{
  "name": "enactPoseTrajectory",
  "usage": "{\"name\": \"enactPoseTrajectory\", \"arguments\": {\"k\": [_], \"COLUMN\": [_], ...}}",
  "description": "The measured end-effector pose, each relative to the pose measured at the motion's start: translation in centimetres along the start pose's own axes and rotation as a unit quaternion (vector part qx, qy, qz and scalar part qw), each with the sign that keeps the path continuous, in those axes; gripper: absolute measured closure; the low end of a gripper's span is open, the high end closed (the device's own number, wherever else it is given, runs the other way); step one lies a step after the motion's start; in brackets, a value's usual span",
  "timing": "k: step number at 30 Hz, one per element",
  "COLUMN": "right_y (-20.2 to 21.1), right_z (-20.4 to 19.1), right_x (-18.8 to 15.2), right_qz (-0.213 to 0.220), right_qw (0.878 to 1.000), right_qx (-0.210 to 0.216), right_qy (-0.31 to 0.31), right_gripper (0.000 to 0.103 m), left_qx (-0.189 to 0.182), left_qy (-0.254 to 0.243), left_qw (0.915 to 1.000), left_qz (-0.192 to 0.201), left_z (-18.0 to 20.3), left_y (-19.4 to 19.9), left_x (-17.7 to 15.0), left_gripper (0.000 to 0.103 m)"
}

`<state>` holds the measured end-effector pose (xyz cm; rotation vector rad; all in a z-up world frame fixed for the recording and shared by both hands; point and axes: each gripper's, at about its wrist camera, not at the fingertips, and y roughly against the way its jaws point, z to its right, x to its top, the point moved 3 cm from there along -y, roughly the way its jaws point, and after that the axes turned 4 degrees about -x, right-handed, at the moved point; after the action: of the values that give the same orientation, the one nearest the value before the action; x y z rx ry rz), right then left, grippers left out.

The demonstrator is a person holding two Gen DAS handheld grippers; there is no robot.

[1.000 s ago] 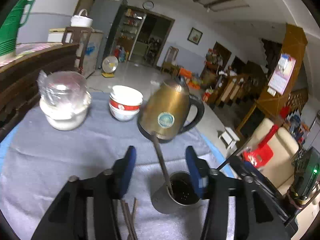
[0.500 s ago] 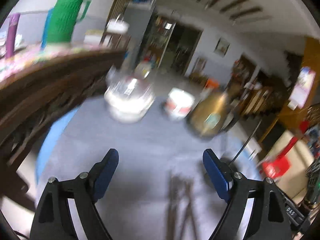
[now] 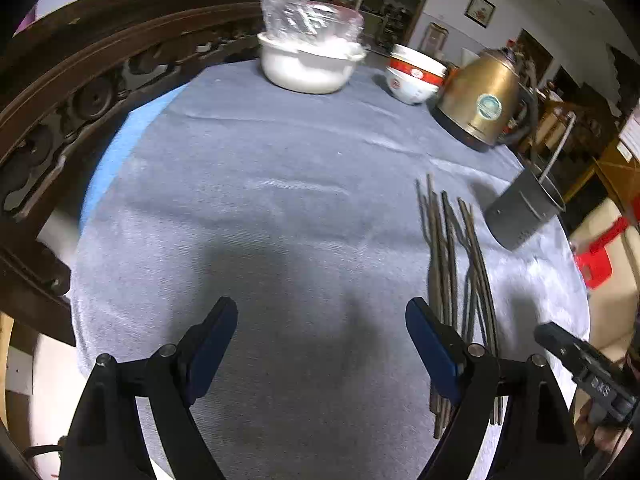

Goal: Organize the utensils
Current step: 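Move the right tool back to the pile and grasp one chopstick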

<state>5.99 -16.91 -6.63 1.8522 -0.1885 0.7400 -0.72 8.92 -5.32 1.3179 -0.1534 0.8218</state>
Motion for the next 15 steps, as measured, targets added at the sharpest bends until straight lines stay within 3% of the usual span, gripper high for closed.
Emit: {"name": "enactPoseTrajectory", "arguments": {"k": [2, 11, 15], "right_y": [-0.6, -4.9, -7.0], "right_z": [-0.7, -3.6, -3.6], "right_x": [0.4, 3.7, 4.5], "right_qz": [-0.01, -0.048, -0.069], "right_qw": [1.0, 0.998, 0.996], "right_qx": [0.007, 0.036, 0.051], "right_qy": [0.007, 0.028, 0.01], "right_gripper": [0.061, 0.064, 0.076], "left_qx": [-0.003, -0.017, -0.021], "left_qy": [-0.01, -0.03, -0.037], "left_qw": [0.9999, 0.9992, 0.9987], "left_qz": [-0.004, -0.022, -0.026], "left_z": [0.4, 1.7, 2.1], "left_y": [-0.3, -0.7, -0.9], "left_x": [-0.2, -1.4, -1.2], "left_gripper": [0.017, 0.017, 0.017]}}
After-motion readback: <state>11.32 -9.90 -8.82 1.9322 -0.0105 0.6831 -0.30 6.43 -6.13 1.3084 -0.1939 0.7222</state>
